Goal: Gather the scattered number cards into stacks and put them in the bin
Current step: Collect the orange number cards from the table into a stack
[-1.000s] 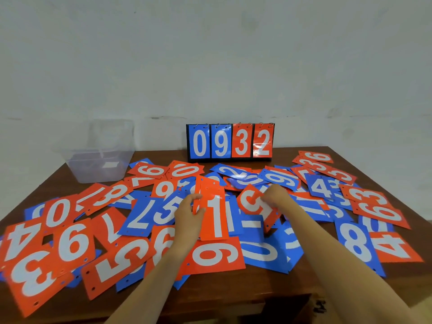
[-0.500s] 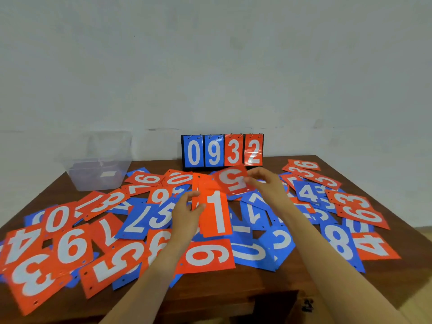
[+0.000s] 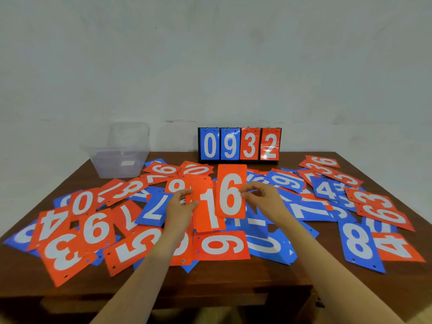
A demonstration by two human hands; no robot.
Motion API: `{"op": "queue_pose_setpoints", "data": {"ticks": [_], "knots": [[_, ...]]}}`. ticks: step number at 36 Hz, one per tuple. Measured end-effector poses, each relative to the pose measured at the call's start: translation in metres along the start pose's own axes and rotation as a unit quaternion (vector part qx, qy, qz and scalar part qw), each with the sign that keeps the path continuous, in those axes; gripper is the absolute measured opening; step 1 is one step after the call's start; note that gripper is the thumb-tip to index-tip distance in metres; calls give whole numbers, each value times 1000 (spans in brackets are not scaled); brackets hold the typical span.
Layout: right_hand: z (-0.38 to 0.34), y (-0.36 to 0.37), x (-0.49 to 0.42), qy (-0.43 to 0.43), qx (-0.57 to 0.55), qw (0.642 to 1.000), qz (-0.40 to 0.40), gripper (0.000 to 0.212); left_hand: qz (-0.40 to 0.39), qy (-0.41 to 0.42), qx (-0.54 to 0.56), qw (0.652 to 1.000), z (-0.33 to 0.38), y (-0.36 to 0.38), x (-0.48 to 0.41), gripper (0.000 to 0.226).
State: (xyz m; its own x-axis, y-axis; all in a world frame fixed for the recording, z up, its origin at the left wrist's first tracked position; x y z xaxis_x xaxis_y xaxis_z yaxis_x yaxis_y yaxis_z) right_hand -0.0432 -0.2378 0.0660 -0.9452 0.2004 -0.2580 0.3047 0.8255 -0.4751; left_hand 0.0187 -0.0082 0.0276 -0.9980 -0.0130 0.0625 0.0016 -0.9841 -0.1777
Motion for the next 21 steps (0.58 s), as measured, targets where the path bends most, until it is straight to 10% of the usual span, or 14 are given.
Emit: {"op": "queue_pose_setpoints", "data": {"ticks": [21], "knots": [[10,69,0,-19,154,985,-70,12,-16,26,22,999,-11,-5,8,34]]}}
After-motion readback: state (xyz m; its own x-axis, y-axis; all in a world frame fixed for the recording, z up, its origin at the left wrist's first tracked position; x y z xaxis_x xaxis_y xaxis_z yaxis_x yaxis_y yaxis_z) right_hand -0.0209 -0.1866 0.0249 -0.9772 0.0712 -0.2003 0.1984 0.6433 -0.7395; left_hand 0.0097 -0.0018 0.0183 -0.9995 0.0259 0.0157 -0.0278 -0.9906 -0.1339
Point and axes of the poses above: each hand's wrist, its own x-axis away from the middle knuckle, its own y-axis out of the palm, z = x × y, the point moved 8 cm from there along -x, towards the middle knuckle, and after that the axes turned 3 degrees about -y, right-handed, at the moved point
